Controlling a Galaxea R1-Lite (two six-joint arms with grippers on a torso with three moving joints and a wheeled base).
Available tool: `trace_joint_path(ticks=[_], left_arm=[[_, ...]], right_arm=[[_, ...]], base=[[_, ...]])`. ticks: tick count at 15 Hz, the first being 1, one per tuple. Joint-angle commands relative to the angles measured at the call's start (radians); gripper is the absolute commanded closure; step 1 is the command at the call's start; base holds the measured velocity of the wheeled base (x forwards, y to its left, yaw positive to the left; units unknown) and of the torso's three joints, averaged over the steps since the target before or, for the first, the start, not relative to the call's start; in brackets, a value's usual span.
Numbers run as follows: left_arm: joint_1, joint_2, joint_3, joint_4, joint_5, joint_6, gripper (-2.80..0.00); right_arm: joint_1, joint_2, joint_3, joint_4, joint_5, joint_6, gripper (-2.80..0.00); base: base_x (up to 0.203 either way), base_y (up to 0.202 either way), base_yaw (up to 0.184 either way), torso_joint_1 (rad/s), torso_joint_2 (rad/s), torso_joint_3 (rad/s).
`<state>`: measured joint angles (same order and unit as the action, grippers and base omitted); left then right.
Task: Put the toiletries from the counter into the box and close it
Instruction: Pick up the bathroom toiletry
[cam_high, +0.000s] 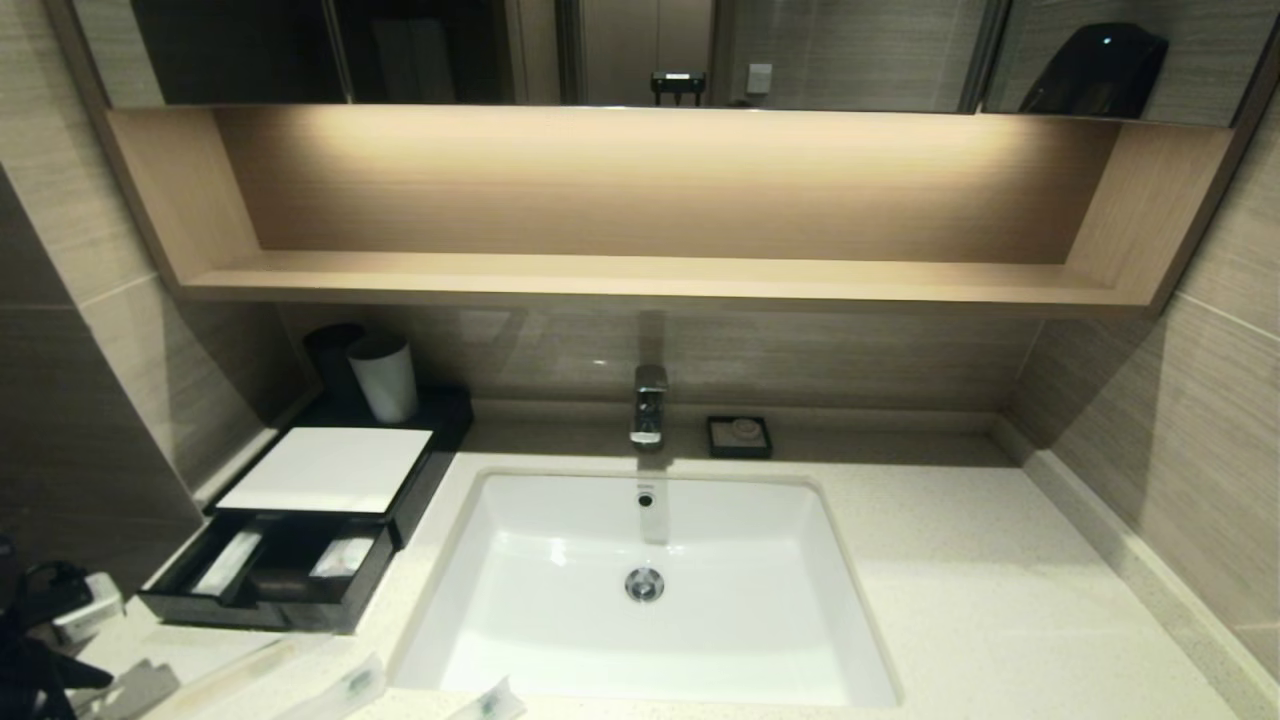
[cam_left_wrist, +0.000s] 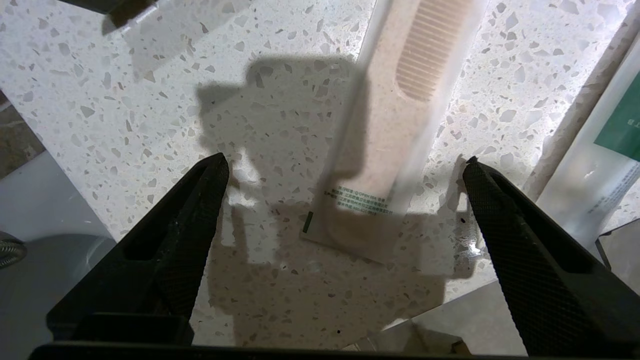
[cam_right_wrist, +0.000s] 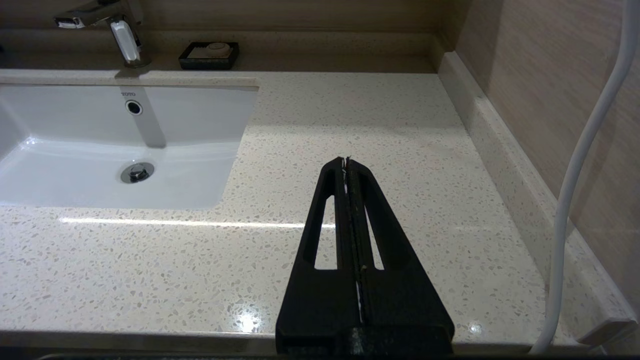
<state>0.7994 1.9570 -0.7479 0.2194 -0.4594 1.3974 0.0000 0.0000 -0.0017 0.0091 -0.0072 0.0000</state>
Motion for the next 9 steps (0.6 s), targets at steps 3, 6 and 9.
trace_joint_path(ticks=[3,6,9], left_arm=[[0.001,0.016,-0.002,0.002,-0.002,0.006,-2.8],[0.0,0.014,-0.001,0.002,-0.002,0.008,-2.8],[0.0,0.016,-0.001,0.002,-0.004,0.008,-2.8]], right_arm=[[0.0,0.0,0.0,0.0,0.0,0.0,0.0],[0.0,0.0,0.0,0.0,0.0,0.0,0.0],[0.0,0.0,0.0,0.0,0.001,0.0,0.0]], base=[[0.0,0.0,0.0,0.0,0.0,0.0],[0.0,0.0,0.0,0.0,0.0,0.0],[0.0,0.0,0.0,0.0,0.0,0.0]])
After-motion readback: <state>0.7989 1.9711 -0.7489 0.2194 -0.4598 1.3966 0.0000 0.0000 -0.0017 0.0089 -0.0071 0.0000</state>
